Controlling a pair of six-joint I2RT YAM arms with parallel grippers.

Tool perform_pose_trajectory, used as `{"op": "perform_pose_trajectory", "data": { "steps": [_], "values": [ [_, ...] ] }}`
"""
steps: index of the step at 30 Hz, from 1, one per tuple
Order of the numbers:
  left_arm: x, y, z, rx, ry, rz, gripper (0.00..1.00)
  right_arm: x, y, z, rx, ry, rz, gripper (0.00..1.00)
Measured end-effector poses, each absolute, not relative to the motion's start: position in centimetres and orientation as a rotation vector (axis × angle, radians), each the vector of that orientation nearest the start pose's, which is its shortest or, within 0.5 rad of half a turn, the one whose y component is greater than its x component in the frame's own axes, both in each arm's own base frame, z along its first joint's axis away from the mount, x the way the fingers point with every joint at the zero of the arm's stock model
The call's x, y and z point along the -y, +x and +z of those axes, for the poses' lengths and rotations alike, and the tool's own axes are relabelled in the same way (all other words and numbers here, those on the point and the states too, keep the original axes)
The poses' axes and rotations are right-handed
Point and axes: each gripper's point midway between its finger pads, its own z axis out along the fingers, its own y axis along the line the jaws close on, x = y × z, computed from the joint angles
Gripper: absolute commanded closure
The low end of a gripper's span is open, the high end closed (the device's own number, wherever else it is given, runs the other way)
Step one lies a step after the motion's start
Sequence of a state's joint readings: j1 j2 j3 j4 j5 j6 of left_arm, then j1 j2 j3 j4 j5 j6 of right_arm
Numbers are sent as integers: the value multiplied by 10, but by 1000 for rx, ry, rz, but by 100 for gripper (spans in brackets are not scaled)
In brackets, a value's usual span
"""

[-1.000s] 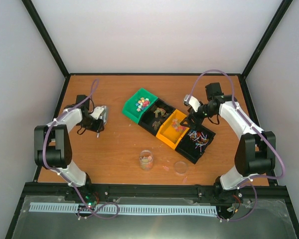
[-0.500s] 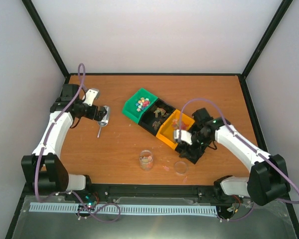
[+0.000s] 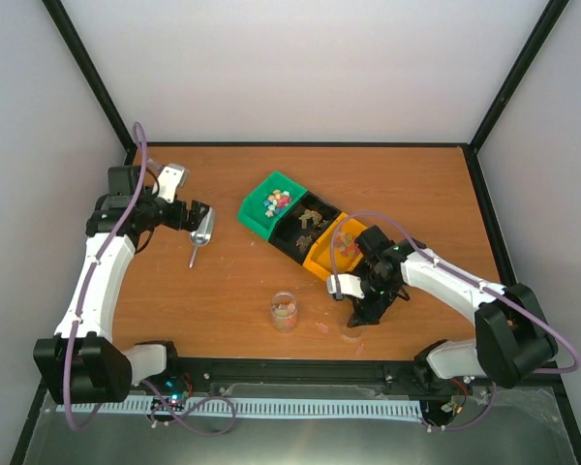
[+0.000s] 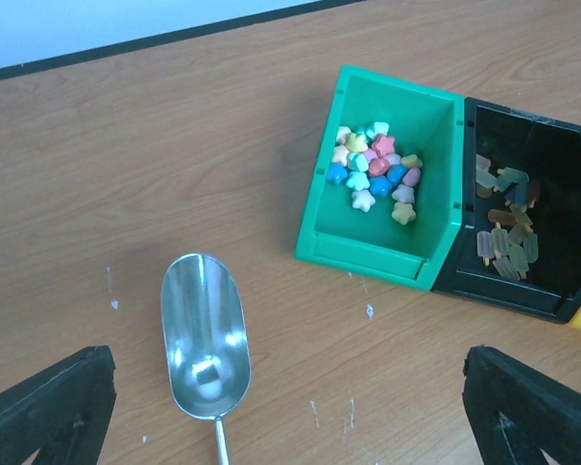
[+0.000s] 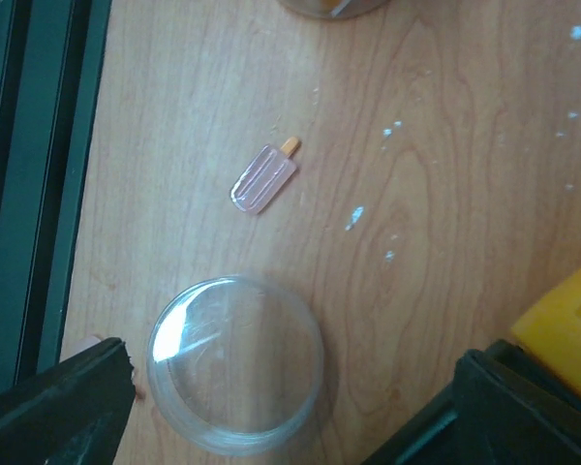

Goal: Pack the candies

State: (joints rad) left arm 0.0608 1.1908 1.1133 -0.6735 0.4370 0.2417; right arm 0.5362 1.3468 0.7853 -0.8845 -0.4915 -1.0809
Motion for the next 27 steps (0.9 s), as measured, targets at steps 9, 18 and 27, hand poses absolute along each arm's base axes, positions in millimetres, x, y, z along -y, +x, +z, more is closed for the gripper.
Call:
{"op": "perform_pose_trajectory", "data": {
  "steps": [9, 18, 27],
  "values": [
    [55, 332, 233, -2267, 446, -371, 0, -175, 137, 47, -1849, -2200, 626, 0],
    [54, 324, 230, -2270, 441, -363, 0, -167, 139, 29, -1734, -2308, 516, 3],
    [51, 321, 227, -2275, 433, -340, 0, -171, 142, 21, -1657, -2346, 460, 12]
  ]
}}
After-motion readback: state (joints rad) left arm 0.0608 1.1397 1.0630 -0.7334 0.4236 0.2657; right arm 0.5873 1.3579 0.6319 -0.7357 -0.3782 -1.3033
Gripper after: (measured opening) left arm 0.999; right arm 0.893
